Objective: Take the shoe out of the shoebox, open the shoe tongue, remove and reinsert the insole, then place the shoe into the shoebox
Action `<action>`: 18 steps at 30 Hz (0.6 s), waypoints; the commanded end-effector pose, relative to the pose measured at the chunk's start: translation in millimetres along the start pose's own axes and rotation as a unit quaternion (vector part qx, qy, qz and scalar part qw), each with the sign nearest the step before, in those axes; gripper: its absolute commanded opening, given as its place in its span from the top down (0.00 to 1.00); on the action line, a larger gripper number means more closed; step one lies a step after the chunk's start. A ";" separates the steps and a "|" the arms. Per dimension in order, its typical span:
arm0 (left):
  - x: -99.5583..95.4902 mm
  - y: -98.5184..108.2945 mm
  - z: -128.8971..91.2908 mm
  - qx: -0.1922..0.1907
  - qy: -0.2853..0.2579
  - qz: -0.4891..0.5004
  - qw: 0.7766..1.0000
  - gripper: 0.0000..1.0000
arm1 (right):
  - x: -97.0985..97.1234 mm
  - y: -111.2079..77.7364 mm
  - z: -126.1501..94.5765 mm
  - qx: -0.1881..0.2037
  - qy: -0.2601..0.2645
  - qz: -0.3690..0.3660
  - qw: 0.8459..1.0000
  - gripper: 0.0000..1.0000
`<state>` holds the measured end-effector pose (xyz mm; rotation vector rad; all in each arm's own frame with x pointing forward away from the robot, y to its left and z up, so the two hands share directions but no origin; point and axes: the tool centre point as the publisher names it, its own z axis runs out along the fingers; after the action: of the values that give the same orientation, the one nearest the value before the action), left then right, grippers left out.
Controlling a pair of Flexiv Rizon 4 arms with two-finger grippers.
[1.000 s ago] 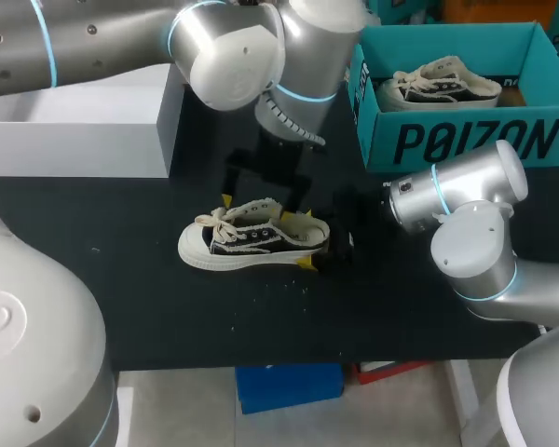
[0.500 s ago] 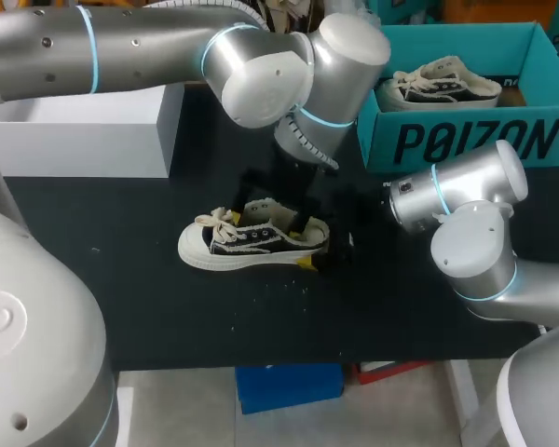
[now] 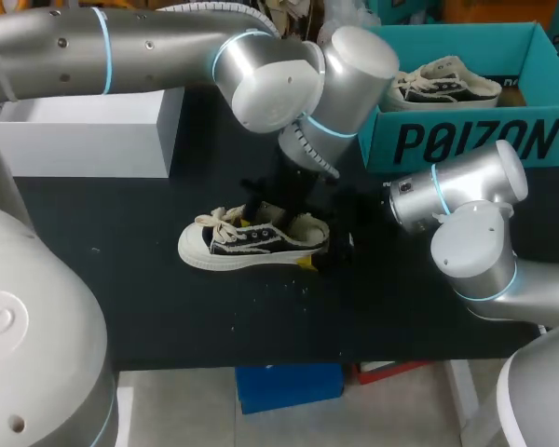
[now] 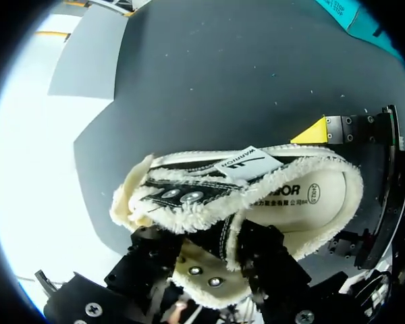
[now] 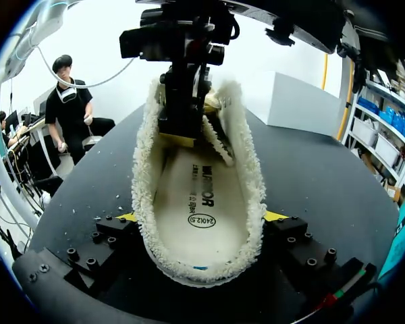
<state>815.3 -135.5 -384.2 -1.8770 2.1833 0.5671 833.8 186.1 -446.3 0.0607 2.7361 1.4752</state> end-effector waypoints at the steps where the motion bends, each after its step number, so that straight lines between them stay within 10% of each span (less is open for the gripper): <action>1: -5.4 1.0 -0.3 0.004 0.002 -0.003 1.000 1.00 | 0.8 -3.0 3.0 0.001 -0.001 0.000 1.000 1.00; 18: -35.8 2.6 -26.2 0.044 0.032 -0.040 0.998 1.00 | 0.8 -3.0 3.0 0.001 -0.001 0.000 1.000 1.00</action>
<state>826.2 -125.1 -357.7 -1.9402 2.1103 0.4430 833.8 186.1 -446.3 0.0608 2.7360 1.4753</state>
